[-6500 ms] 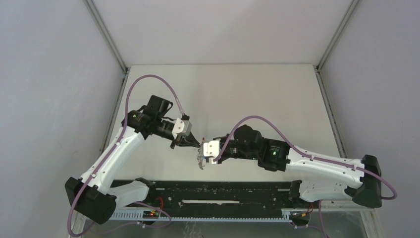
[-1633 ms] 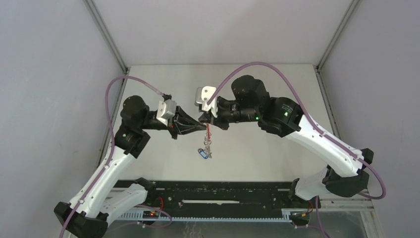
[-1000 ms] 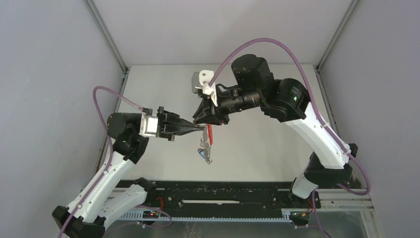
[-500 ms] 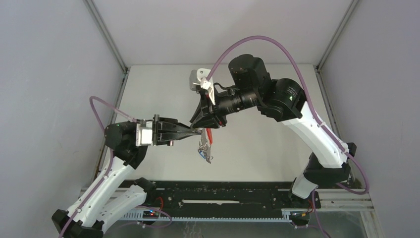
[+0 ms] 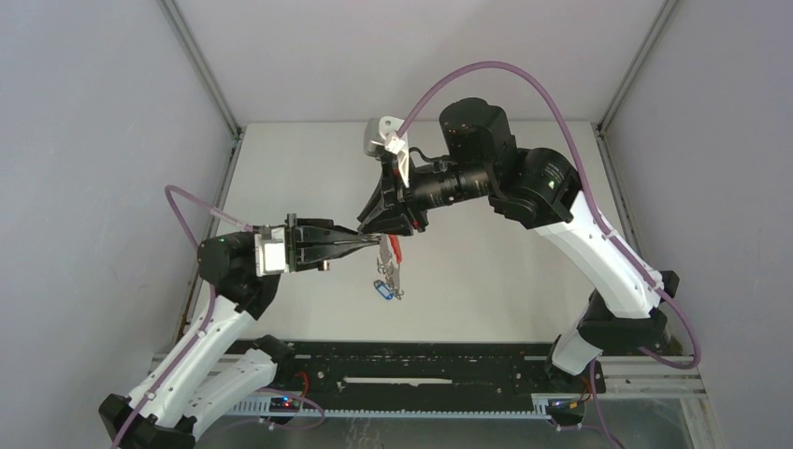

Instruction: Put the keys on the keyring

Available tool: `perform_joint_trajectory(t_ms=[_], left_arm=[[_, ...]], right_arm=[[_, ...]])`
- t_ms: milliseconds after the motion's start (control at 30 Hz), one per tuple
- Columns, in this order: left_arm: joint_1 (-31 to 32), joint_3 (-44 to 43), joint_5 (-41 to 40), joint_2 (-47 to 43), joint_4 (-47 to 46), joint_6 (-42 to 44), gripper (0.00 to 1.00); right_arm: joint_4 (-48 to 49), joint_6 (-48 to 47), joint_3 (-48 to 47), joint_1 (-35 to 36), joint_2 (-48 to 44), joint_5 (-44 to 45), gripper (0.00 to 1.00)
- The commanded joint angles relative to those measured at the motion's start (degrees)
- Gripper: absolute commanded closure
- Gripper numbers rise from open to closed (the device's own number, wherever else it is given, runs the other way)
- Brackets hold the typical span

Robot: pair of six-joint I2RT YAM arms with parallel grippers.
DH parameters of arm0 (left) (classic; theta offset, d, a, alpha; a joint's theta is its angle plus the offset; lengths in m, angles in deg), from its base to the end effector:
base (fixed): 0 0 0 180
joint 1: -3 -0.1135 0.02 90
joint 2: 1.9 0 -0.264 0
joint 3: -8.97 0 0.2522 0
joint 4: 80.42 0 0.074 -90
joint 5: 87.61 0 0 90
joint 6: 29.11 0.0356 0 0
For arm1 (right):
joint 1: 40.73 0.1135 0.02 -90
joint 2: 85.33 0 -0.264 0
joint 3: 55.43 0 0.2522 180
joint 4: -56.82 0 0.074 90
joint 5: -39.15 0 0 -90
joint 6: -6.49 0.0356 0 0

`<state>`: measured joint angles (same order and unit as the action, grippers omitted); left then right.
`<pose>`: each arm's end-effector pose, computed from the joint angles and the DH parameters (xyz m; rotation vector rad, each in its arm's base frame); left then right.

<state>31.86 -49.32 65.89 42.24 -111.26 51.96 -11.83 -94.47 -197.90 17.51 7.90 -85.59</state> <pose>0.1061 -0.0948 0.4226 1.2023 0.5312 -0.9997 0.1390 0.2631 0.5338 -1.4731 1.3695 1.1202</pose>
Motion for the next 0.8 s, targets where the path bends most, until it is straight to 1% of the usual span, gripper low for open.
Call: perform_joint_trajectory(t_ms=[0,367,500,567,767], left_arm=[[0.5,0.2,-7.0,-1.1,-6.9,3.2,1.00],[0.5,2.0,-8.4,-1.5,-9.2,8.5,1.00],[0.5,2.2,-8.8,-1.5,-9.7,8.8,1.00],[0.5,2.5,-8.6,-1.6,-9.8,10.5,1.00],[0.5,3.1,-8.1,-1.9,-9.8,11.2,1.00]], right_arm=[[-1.6,1.3,0.1,0.2,1.4,2.4,0.68],[-0.5,2.1,-1.0,-0.5,1.5,3.5,0.67],[-0.1,2.2,-0.9,-0.6,1.2,4.1,0.67],[0.8,2.6,-0.8,-0.7,0.9,4.0,0.67],[4.5,4.3,-0.7,-1.1,0.5,3.9,0.65]])
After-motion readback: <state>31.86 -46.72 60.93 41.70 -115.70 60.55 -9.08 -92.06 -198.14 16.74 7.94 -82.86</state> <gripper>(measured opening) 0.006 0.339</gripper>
